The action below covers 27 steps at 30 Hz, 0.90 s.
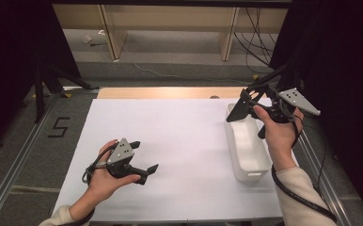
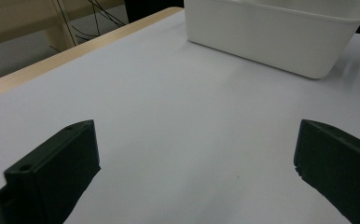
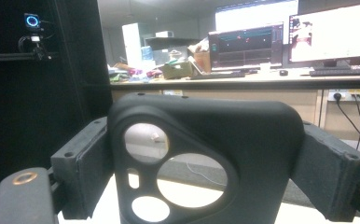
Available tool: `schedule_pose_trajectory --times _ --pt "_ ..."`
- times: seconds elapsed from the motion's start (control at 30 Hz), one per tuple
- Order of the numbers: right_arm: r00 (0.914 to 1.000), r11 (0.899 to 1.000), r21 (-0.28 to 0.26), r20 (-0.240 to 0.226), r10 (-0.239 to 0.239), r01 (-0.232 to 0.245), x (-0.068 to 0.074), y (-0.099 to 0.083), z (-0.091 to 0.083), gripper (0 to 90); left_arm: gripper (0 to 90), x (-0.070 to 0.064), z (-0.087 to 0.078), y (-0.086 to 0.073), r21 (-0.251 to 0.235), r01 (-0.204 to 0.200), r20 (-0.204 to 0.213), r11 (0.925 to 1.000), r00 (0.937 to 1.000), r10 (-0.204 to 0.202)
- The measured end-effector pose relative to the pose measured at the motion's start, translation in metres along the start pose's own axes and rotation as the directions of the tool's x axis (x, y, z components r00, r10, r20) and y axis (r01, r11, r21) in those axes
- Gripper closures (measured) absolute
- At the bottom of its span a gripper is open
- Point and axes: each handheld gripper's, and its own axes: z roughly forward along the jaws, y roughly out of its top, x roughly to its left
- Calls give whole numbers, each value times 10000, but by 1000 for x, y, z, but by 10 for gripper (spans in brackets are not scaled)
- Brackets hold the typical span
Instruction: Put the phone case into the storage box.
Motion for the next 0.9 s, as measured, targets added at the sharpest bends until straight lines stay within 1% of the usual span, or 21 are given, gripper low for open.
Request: schedule_pose_trajectory --times 0.47,0.9 --pt "9996 10000 -58 292 65 -63 -9 0 -1 152 0 0 0 0 -22 12 -27 10000 10000 -12" --pt "9985 10000 25 548 81 -82 -18 -1 -2 153 0 0 0 0 -35 20 -23 10000 10000 -20"
